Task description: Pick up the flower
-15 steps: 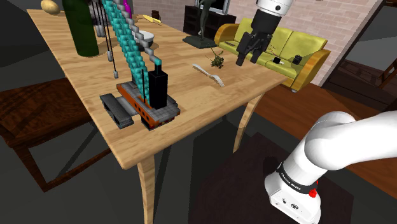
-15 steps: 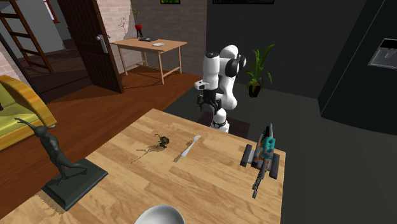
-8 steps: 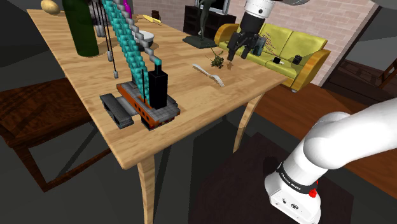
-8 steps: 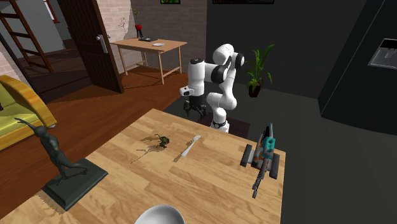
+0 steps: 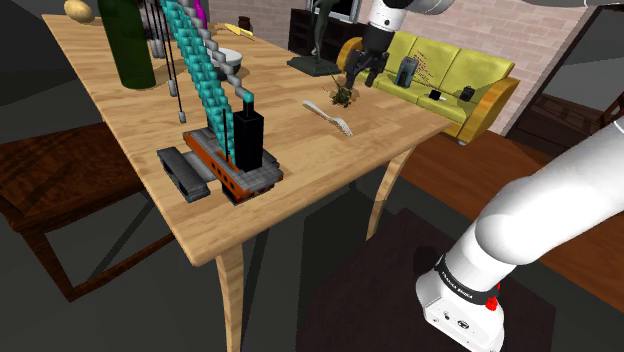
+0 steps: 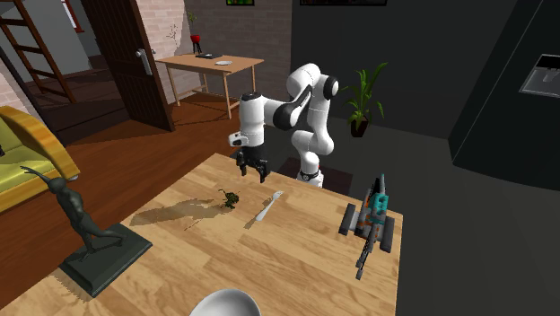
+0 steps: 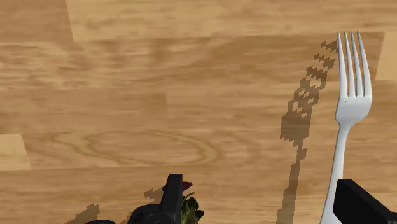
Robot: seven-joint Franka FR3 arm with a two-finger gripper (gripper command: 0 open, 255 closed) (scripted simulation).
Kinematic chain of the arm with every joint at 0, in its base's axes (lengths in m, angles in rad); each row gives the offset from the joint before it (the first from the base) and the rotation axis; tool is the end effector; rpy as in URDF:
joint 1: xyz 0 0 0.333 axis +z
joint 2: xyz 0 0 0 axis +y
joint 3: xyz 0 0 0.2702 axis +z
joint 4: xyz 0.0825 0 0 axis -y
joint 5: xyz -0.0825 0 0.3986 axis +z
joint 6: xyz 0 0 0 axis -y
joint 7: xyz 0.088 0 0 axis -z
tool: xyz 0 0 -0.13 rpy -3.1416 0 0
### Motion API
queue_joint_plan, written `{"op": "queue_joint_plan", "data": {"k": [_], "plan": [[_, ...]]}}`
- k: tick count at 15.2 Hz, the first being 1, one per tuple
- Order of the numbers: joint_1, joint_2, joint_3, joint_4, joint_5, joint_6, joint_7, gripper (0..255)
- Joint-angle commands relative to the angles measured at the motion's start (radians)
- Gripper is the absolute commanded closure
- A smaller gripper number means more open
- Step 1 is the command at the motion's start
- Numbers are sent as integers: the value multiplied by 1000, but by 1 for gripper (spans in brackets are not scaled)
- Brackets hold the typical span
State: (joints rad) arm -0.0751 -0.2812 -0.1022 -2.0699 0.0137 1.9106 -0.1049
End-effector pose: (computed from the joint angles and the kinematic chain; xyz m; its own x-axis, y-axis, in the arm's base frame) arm 0.5064 -0.0919 0.4908 0.9895 -0.0751 0.1237 -0.0720 -0.9970 -0.0289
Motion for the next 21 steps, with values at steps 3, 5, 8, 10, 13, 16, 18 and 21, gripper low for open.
{"op": "queue_joint_plan", "data": {"k": [3,5,8,10,13,16,18,21], "plan": [[-14,131,-34,114,14,22,-48,0],[-22,204,-49,182,26,28,-73,0],[-35,296,-65,275,44,28,-103,0],[-35,297,-64,250,45,54,-105,0],[-35,301,-64,214,47,94,-108,0],[-35,305,-64,185,49,128,-110,0],[-35,306,-64,184,49,129,-110,255],[-35,305,-64,184,49,128,-110,255]]}}
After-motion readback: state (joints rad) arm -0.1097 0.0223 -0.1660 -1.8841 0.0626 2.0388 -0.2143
